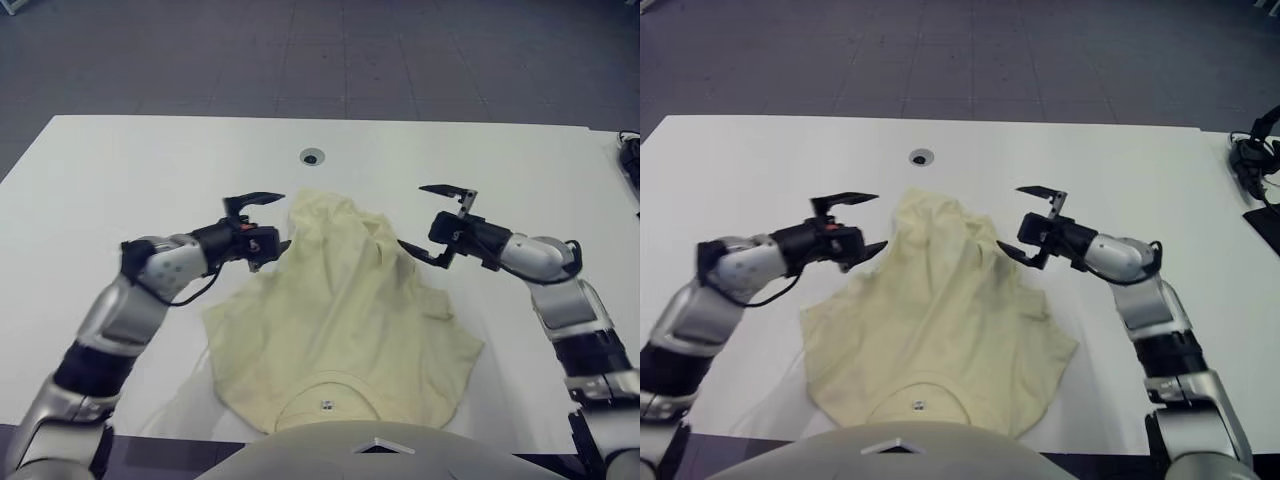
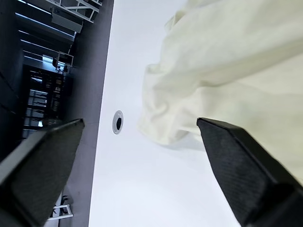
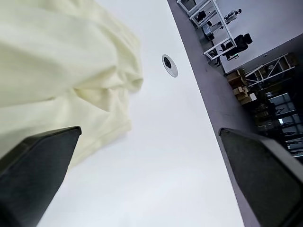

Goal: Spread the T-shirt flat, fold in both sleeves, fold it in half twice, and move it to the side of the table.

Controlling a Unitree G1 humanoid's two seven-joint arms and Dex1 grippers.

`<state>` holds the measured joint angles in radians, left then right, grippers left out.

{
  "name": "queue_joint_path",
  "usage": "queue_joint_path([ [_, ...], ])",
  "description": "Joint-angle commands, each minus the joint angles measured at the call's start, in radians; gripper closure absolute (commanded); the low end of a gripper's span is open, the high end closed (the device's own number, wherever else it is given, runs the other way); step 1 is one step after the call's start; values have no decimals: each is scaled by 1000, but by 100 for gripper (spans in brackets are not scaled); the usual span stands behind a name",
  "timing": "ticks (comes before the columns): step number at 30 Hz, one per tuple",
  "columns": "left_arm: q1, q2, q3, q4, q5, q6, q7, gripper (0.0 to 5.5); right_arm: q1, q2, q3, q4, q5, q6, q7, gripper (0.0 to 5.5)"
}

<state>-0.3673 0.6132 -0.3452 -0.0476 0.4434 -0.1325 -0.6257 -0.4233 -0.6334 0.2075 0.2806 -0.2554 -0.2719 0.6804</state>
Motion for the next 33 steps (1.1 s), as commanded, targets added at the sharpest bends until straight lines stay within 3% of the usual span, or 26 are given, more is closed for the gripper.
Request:
queue_joint_path([
  [1, -176, -107, -66, 235, 78, -62, 94, 33, -184, 37, 82, 255, -113, -126, -62, 10],
  [3, -210, -117, -85, 316, 107, -92, 120, 11, -219, 69, 99, 331, -113, -166, -67, 10],
  [16, -180, -92, -125, 479, 160, -183, 140, 11, -356, 126, 233, 682, -261, -296, -147, 10],
  [25, -111, -38, -120, 499, 168, -199, 158, 11, -412, 23, 314, 773, -414, -271, -298, 10],
  [33, -111, -35, -119, 502, 167, -190, 174, 11, -445, -7, 312, 800, -457, -229, -442, 10],
])
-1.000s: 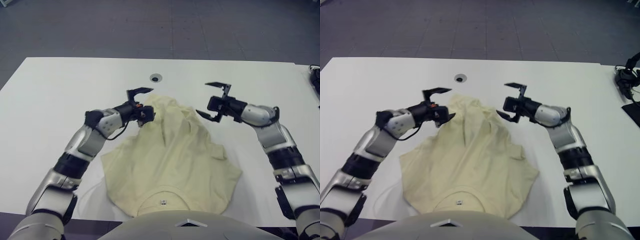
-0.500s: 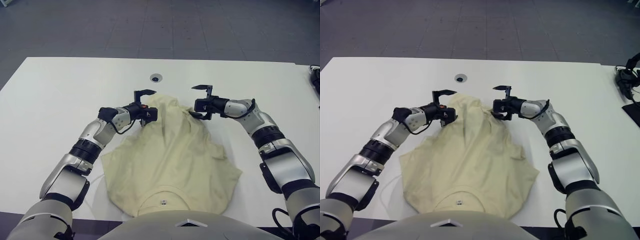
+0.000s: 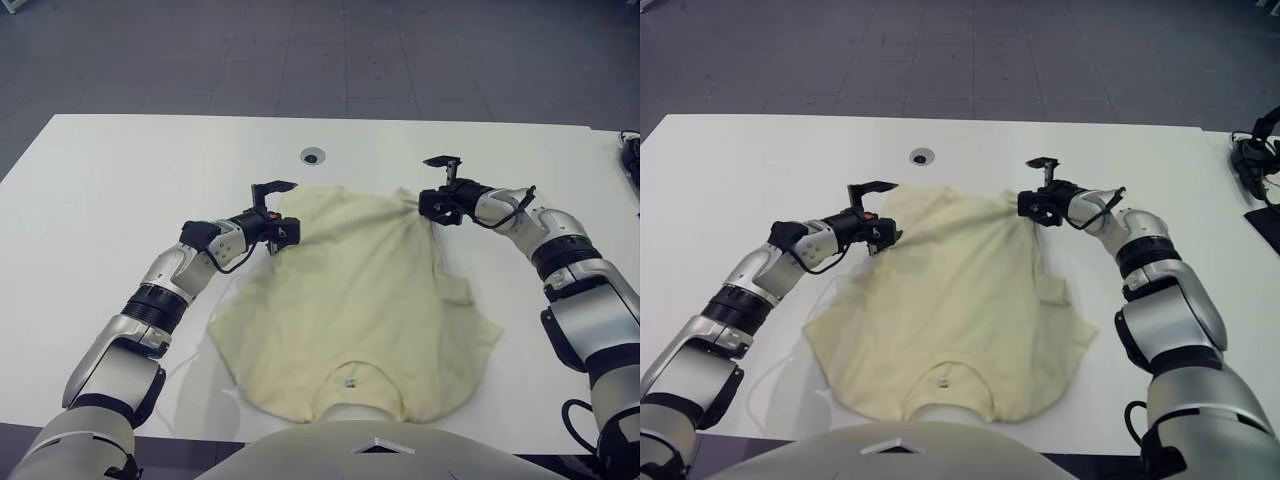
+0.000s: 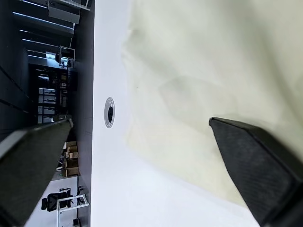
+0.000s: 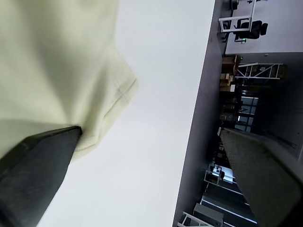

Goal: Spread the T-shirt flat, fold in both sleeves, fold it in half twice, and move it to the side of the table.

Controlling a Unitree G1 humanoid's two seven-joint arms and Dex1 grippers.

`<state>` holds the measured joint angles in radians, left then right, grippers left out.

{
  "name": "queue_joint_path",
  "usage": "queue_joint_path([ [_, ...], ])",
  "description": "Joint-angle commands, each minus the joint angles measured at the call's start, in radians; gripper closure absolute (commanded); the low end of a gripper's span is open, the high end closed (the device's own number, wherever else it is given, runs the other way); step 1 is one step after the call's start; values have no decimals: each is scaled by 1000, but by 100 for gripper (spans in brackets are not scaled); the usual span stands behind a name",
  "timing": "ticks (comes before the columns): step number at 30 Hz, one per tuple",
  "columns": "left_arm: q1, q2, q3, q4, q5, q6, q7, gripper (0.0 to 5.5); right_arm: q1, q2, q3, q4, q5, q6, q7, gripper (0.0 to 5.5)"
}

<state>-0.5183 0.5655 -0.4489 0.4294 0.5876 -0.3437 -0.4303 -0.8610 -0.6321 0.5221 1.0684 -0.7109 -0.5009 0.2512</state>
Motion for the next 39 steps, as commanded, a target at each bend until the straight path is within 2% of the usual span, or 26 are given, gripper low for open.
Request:
queue_joint_path([
  [1, 39, 8, -15, 22, 22, 24, -17, 11, -4, -3, -9, 9, 6, -10, -26, 10],
  [6, 53, -3, -11, -12, 18, 45, -6, 11, -1, 11, -30, -18, 4, -24, -155, 10],
  [10, 105, 26, 4, -91, 0, 54, -23, 11, 29, -20, -79, -98, 43, -23, -183, 10],
  [14, 177, 67, 36, -219, -31, 59, -62, 11, 132, -66, -153, -255, 171, -21, -29, 10],
  [19, 315, 163, 47, -410, -63, 70, -179, 11, 218, -122, -245, -449, 248, 21, 22, 10],
  [24, 420, 230, 32, -500, -61, 68, -249, 11, 353, -134, -256, -618, 324, 69, 170, 10],
  [29, 352, 211, 61, -459, -70, 87, -237, 11, 428, -88, -211, -687, 361, 88, 291, 10],
  [39, 95, 111, 135, -275, -103, 138, -145, 11, 210, 44, -132, -419, 237, 25, 243, 10],
])
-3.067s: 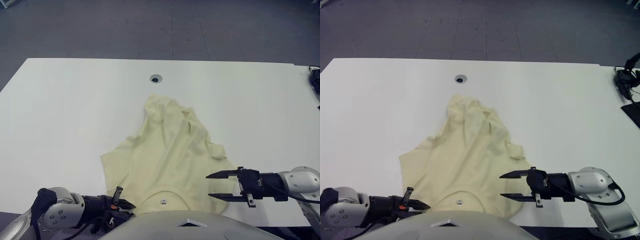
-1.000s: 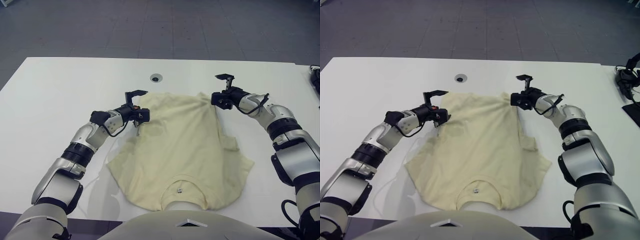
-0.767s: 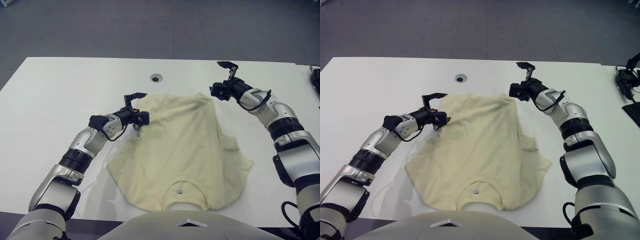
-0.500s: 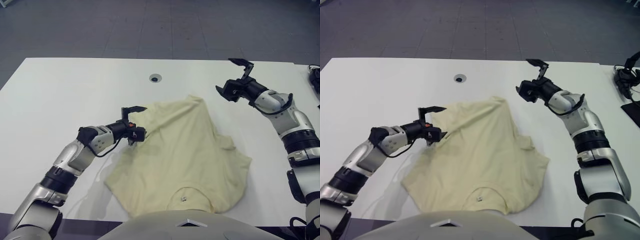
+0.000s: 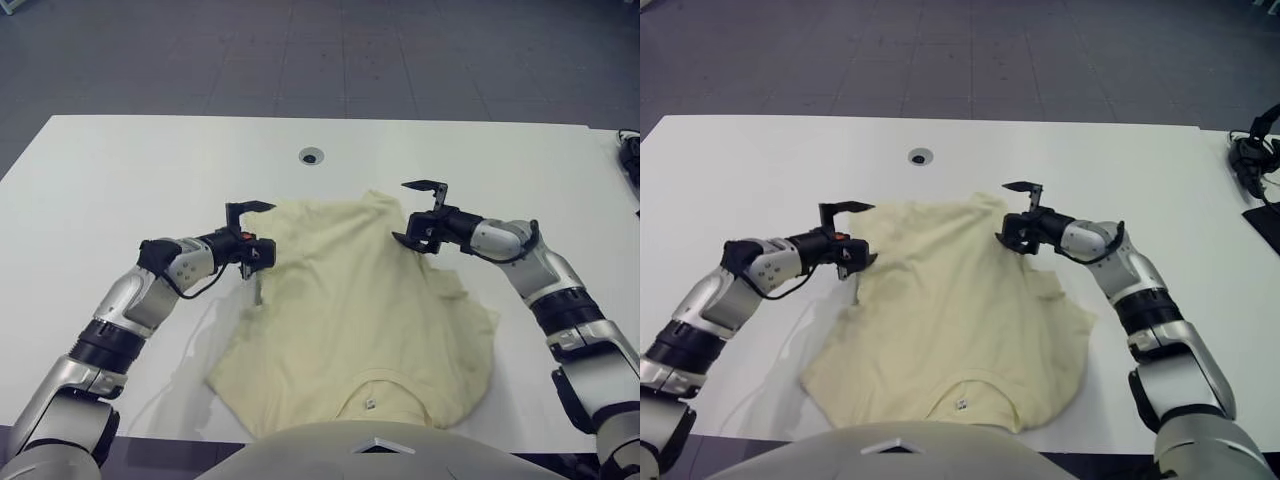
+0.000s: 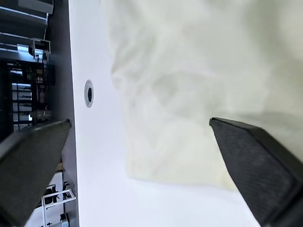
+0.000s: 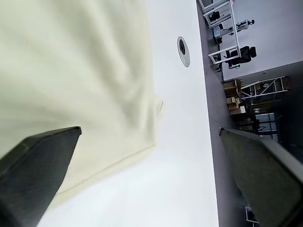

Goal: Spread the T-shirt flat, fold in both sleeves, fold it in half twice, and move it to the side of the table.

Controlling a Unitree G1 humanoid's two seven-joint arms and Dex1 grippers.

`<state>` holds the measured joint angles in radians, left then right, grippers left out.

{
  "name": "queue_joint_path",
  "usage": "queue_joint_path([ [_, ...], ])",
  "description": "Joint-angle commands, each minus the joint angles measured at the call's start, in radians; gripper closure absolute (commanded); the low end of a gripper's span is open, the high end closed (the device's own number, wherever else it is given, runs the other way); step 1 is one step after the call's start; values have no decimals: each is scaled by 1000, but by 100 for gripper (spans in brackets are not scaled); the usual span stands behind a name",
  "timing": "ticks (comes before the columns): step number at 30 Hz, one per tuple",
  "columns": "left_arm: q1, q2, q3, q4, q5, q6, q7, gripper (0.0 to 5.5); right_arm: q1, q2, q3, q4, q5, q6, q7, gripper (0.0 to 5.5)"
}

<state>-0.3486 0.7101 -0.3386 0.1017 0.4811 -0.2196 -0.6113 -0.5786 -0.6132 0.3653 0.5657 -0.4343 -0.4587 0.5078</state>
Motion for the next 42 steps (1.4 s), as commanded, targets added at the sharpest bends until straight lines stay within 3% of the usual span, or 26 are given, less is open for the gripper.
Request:
queue_joint_path([
  [1, -96, -44, 26, 80, 7, 17, 47, 11, -84, 26, 36, 112, -55, -18, -8, 10],
  [10, -154, -149, -61, 335, 52, -22, 109, 11, -80, -80, 138, 262, -206, -9, 31, 10],
  [16, -174, -218, -123, 428, 80, -48, 136, 11, 22, -130, 103, 106, -74, -25, 153, 10],
  [21, -129, -171, -143, 387, 99, -70, 129, 11, 224, -211, 43, -186, 87, 24, 258, 10],
  [28, -45, -77, -111, 208, 82, -75, 88, 11, 191, -162, -98, -307, 190, 131, 180, 10],
  [33, -16, -41, -85, 98, 67, -64, 46, 11, 80, -134, -128, -173, 126, 136, 82, 10],
  [42, -50, -77, -99, 124, 97, -60, 56, 11, -173, -19, -41, 244, -37, 42, -97, 10],
])
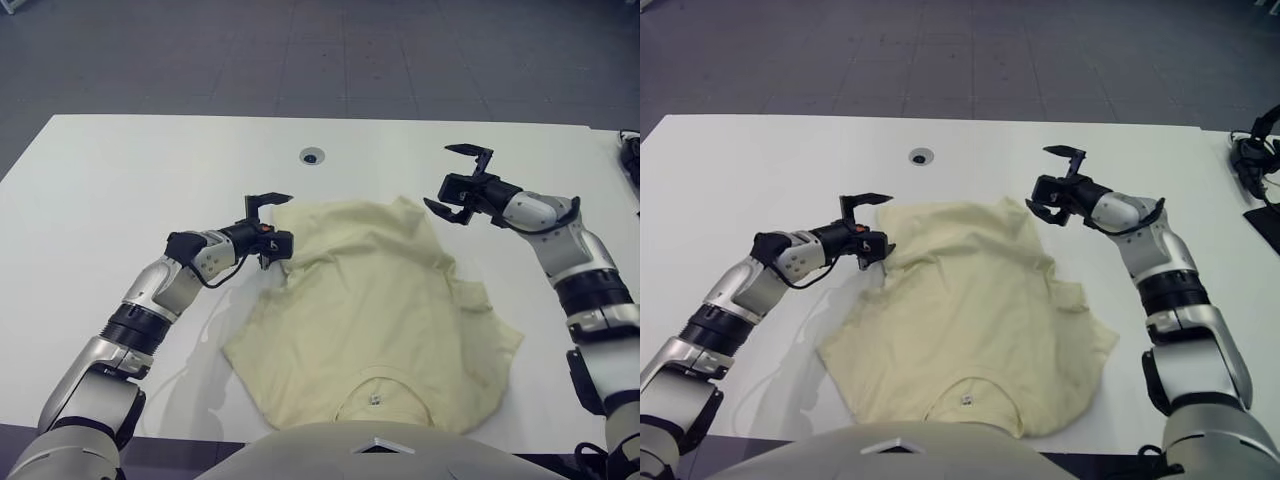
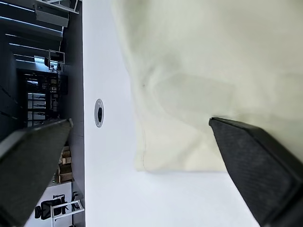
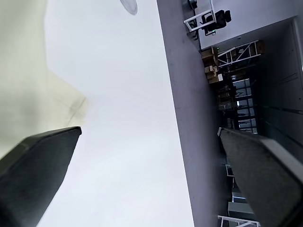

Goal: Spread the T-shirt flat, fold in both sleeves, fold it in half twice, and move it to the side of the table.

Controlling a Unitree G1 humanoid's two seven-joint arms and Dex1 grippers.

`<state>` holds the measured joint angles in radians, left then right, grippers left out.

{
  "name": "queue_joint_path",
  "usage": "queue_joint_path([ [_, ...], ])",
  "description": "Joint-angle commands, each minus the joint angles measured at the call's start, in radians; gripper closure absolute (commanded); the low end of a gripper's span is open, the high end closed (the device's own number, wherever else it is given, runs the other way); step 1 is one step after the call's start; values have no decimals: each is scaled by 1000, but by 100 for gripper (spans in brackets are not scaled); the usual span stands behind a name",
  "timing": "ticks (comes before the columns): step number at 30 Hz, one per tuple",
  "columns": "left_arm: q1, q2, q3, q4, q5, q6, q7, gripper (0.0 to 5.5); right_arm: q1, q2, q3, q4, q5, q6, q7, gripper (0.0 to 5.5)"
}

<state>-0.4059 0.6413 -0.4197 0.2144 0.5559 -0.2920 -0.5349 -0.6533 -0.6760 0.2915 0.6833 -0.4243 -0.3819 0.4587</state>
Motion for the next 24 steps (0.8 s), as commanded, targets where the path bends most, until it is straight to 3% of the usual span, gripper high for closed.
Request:
queue_joint_path([
  [1, 7, -9, -18, 10, 22, 12, -21, 11, -123, 59, 43, 166, -59, -48, -58, 10],
  [11, 17, -13, -26, 6, 30, 9, -19, 11, -284, 168, 126, 424, -131, -116, -85, 10],
  [19, 23, -15, -23, -8, 29, 20, -19, 11, -261, 178, 201, 500, -185, -86, 18, 10],
  [24, 23, -17, -23, -7, 29, 20, -16, 11, -271, 165, 227, 550, -206, -37, -25, 10],
])
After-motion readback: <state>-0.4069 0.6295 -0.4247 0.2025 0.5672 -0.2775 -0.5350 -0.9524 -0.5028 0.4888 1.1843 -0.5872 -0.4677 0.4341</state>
